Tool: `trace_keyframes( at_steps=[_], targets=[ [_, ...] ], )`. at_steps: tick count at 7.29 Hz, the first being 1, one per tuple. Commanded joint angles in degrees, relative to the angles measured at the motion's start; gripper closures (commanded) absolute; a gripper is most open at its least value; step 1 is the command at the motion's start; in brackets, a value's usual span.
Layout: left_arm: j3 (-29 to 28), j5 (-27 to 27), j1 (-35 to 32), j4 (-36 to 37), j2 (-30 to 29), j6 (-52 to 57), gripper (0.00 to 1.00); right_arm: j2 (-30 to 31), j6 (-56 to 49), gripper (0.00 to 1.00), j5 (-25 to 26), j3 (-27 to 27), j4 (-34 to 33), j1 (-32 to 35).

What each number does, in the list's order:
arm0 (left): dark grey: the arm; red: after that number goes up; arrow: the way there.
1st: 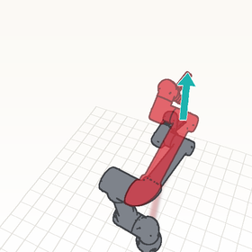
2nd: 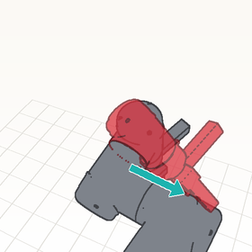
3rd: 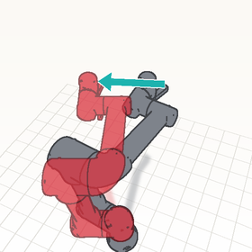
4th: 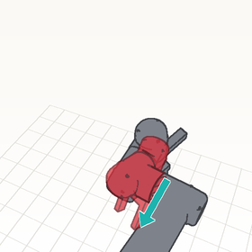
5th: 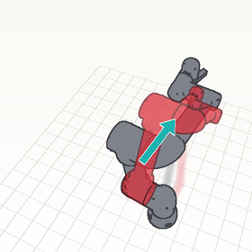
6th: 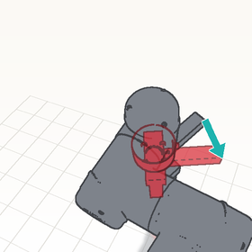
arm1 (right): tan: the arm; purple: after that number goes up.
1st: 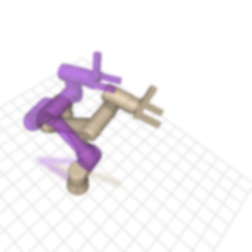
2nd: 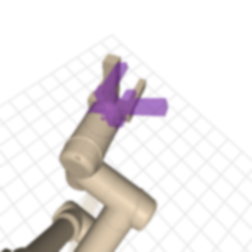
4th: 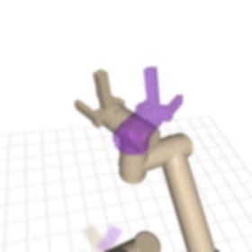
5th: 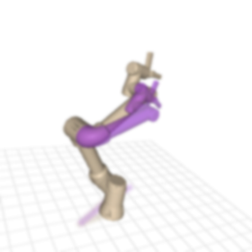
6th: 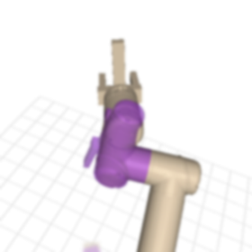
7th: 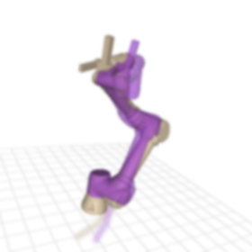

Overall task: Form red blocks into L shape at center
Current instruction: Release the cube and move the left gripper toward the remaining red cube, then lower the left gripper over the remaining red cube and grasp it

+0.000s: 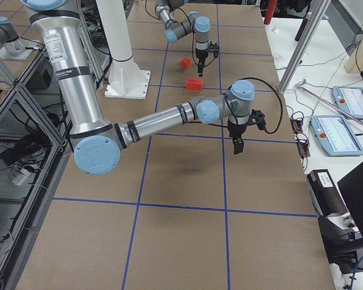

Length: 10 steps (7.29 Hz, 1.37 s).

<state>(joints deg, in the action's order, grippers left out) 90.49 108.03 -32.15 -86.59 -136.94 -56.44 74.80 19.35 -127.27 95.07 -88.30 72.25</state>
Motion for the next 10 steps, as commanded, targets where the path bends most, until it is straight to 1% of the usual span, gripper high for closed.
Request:
trace_keyframes(
  at_steps=[1, 2, 3, 5, 7, 8, 9, 10],
  targets=[
    [15.8, 0.0, -1.3, 0.2, 16.9, 12.0, 0.00, 0.0, 0.1, 0.01, 0.0, 0.0, 0.0, 0.0],
    [20.2, 0.1, -1.3, -0.8, 22.4, 16.7, 0.00, 0.0, 0.1, 0.01, 0.0, 0.0, 0.1, 0.0],
    [23.0, 1.4, -1.2, -0.8, 24.8, 19.6, 0.00, 0.0, 0.1, 0.01, 0.0, 0.0, 0.1, 0.0],
    [23.4, 2.4, -0.6, -0.7, 21.3, 17.7, 0.00, 0.0, 0.1, 0.01, 0.0, -0.1, 0.1, -0.1],
    [23.2, 2.3, -0.7, -0.7, 21.5, 18.0, 0.00, 0.0, 0.0, 0.01, 0.1, -0.1, 0.1, -0.1],
    [22.5, 3.5, -0.5, -0.6, 21.5, 18.5, 0.00, 0.0, 0.0, 0.01, 0.1, -0.1, 0.1, -0.1],
    [21.8, 6.9, -0.5, -0.6, 21.6, 19.4, 0.01, 0.0, 0.0, 0.01, 0.1, 0.0, 0.1, -0.1],
    [20.8, 13.1, -0.5, -0.2, 21.5, 21.5, 0.01, 0.0, 0.0, 0.01, 0.1, -0.1, 0.1, -0.1]
  ],
)
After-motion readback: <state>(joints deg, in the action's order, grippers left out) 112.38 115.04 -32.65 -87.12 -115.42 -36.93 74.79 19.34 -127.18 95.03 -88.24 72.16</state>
